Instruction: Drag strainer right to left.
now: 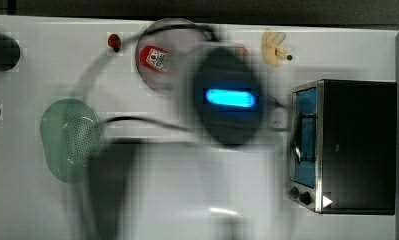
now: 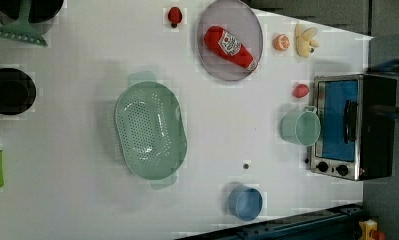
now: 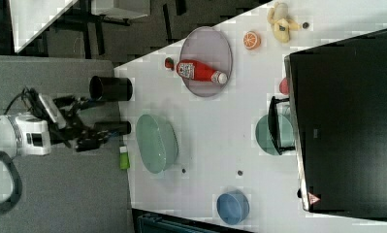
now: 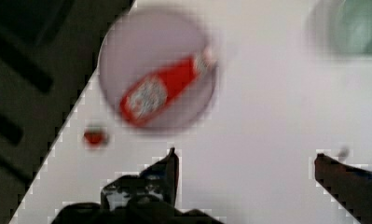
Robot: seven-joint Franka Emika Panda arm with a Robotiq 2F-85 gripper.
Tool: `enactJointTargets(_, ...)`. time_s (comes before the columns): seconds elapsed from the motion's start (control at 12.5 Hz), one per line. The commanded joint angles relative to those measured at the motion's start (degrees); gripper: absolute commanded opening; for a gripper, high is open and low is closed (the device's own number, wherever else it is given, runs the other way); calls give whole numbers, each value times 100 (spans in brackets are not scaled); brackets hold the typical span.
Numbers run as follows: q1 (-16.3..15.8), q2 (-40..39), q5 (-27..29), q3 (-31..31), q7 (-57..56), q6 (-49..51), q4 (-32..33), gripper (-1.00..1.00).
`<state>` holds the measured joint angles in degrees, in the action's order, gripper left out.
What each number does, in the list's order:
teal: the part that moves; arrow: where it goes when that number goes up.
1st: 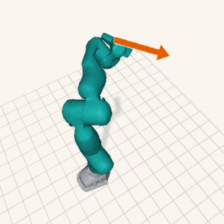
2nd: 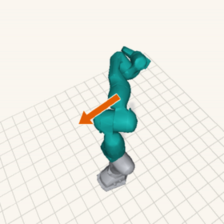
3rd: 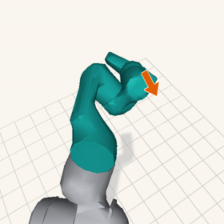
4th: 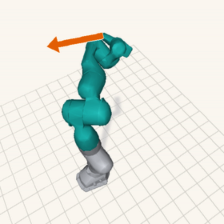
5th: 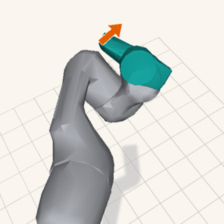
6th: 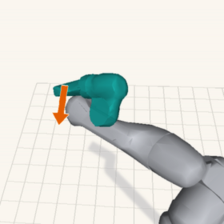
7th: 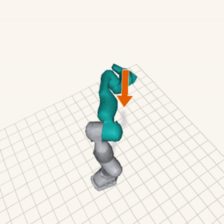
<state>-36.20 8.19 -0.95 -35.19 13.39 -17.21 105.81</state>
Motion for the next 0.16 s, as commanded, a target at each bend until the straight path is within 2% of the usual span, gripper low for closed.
enactJointTargets(0.08,111,-51,-427,-193,-1311,390,87,100)
enactJointTargets(0.16,111,35,-428,-296,-1311,399,94,100)
